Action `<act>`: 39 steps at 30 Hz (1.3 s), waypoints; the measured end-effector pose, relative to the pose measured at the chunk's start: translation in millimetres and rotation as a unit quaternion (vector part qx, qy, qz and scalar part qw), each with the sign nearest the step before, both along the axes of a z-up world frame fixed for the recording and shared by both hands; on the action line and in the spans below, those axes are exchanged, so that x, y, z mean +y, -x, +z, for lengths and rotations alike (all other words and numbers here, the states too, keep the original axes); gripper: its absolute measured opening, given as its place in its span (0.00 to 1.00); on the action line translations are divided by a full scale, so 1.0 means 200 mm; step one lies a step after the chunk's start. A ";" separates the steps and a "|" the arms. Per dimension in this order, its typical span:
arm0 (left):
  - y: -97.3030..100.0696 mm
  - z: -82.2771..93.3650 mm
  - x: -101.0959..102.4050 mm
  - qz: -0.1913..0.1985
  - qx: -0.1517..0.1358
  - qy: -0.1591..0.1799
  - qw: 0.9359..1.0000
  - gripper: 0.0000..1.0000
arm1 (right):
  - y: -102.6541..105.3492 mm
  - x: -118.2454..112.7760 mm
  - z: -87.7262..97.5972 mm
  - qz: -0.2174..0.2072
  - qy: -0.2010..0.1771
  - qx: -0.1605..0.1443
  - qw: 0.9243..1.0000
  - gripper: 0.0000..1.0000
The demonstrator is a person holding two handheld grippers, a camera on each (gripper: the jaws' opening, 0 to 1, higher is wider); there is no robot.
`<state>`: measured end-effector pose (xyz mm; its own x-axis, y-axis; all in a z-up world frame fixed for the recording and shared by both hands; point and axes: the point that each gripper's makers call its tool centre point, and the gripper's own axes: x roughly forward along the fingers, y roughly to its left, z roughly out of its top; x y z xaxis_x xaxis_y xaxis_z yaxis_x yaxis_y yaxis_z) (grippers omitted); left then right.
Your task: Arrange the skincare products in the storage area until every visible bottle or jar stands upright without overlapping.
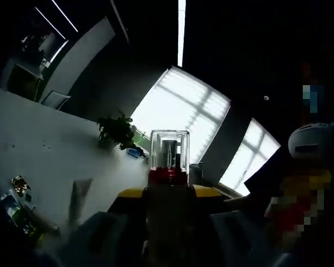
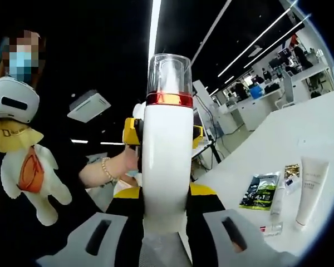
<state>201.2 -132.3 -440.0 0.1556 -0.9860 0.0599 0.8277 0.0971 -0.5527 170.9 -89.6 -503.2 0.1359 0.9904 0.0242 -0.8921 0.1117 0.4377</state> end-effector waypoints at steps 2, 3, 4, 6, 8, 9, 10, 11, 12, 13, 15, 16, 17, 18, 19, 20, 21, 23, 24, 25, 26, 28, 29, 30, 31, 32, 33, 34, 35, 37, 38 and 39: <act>0.00 0.00 -0.01 0.000 -0.014 -0.014 1.000 0.24 | 0.01 -0.01 0.00 0.003 0.004 -0.003 1.000 0.27; 0.01 0.00 -0.02 -0.002 -0.020 -0.019 1.000 0.24 | 0.01 -0.01 0.00 0.004 0.006 -0.005 1.000 0.27; 0.01 0.01 -0.02 -0.002 -0.024 -0.022 0.999 0.25 | 0.02 -0.02 0.00 0.005 0.007 -0.008 1.000 0.27; 0.01 0.02 -0.04 -0.001 -0.031 -0.024 0.999 0.26 | 0.02 -0.03 -0.01 0.007 0.011 -0.012 1.000 0.27; 0.02 0.01 -0.04 0.001 -0.043 -0.033 0.999 0.25 | 0.03 -0.04 -0.01 0.007 0.015 -0.016 1.000 0.27; 0.02 0.01 -0.05 0.002 -0.050 -0.037 0.998 0.26 | 0.03 -0.04 -0.01 0.008 0.018 -0.017 1.000 0.27; 0.02 0.01 -0.05 0.003 -0.060 -0.040 0.997 0.26 | 0.03 -0.05 -0.01 0.008 0.019 -0.019 1.000 0.27; 0.02 0.01 -0.06 0.005 -0.084 -0.049 0.995 0.26 | 0.03 -0.05 -0.02 0.009 0.023 -0.022 0.999 0.28; 0.03 0.01 -0.06 0.004 -0.094 -0.055 0.994 0.26 | 0.03 -0.06 -0.03 0.008 0.027 -0.026 0.999 0.28; 0.04 0.00 -0.07 0.003 -0.087 -0.064 0.994 0.26 | 0.04 -0.06 -0.04 0.009 0.035 -0.033 0.999 0.28; 0.05 -0.02 -0.08 0.007 -0.088 -0.081 0.993 0.26 | 0.04 -0.07 -0.05 0.009 0.043 -0.035 0.998 0.28; 0.05 -0.02 -0.09 0.006 -0.090 -0.086 0.992 0.26 | 0.04 -0.08 -0.06 0.010 0.047 -0.037 0.998 0.28; 0.06 -0.02 -0.10 0.006 -0.097 -0.094 0.991 0.26 | 0.04 -0.08 -0.06 0.010 0.053 -0.045 0.998 0.28; 0.07 -0.02 -0.10 0.006 -0.099 -0.097 0.990 0.26 | 0.04 -0.09 -0.06 0.010 0.057 -0.049 0.997 0.28; 0.07 -0.02 -0.11 0.004 -0.105 -0.103 0.989 0.25 | 0.04 -0.09 -0.07 0.011 0.062 -0.055 0.997 0.28; 0.08 -0.02 -0.12 0.004 -0.112 -0.109 0.988 0.25 | 0.04 -0.10 -0.07 0.011 0.064 -0.059 0.996 0.28; 0.08 -0.02 -0.13 0.003 -0.115 -0.114 0.987 0.25 | 0.04 -0.10 -0.07 0.011 0.067 -0.063 0.996 0.28; 0.09 -0.03 -0.15 0.001 -0.129 -0.128 0.983 0.25 | 0.04 -0.12 -0.08 0.009 0.078 -0.077 0.994 0.28; 0.10 -0.04 -0.16 -0.001 -0.133 -0.135 0.982 0.25 | 0.04 -0.12 -0.09 0.010 0.084 -0.081 0.993 0.28; 0.10 -0.04 -0.17 -0.002 -0.136 -0.140 0.981 0.25 | 0.04 -0.13 -0.10 0.011 0.089 -0.084 0.992 0.28; 0.11 -0.05 -0.18 -0.002 -0.140 -0.147 0.979 0.25 | 0.04 -0.14 -0.11 0.011 0.097 -0.091 0.991 0.28; 0.12 -0.07 -0.19 -0.003 -0.148 -0.160 0.976 0.25 | 0.04 -0.16 -0.13 0.012 0.112 -0.106 0.988 0.28; 0.13 -0.08 -0.20 -0.003 -0.152 -0.166 0.974 0.25 | 0.03 -0.17 -0.14 0.013 0.118 -0.111 0.987 0.28; 0.13 -0.10 -0.20 -0.003 -0.160 -0.175 0.971 0.25 | 0.03 -0.18 -0.16 0.012 0.128 -0.121 0.984 0.28; 0.13 -0.11 -0.21 -0.004 -0.164 -0.180 0.970 0.25 | 0.03 -0.19 -0.18 0.013 0.138 -0.132 0.982 0.28; 0.13 -0.14 -0.21 -0.003 -0.166 -0.189 0.968 0.25 | 0.02 -0.19 -0.21 0.013 0.147 -0.135 0.980 0.28; 0.13 -0.16 -0.21 -0.003 -0.167 -0.196 0.966 0.25 | 0.02 -0.19 -0.22 0.015 0.153 -0.135 0.979 0.28; 0.13 -0.17 -0.22 -0.005 -0.167 -0.203 0.965 0.25 | 0.02 -0.19 -0.24 0.017 0.160 -0.139 0.977 0.28; 0.13 -0.19 -0.21 -0.007 -0.169 -0.213 0.962 0.25 | 0.02 -0.19 -0.26 0.017 0.167 -0.142 0.976 0.29; 0.14 -0.22 -0.22 -0.010 -0.173 -0.225 0.959 0.25 | 0.01 -0.19 -0.30 0.018 0.181 -0.147 0.972 0.29; 0.14 -0.24 -0.23 -0.012 -0.177 -0.232 0.956 0.25 | 0.01 -0.19 -0.31 0.017 0.185 -0.148 0.971 0.29; 0.14 -0.25 -0.23 -0.014 -0.177 -0.238 0.955 0.25 | 0.01 -0.19 -0.33 0.017 0.190 -0.150 0.970 0.29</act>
<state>173.7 -177.5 -490.9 0.1814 -0.9181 -0.3525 0.9607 0.2420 -0.1358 169.6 -128.3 -568.9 0.1470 0.9392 -0.3104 -0.9790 0.1829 0.0897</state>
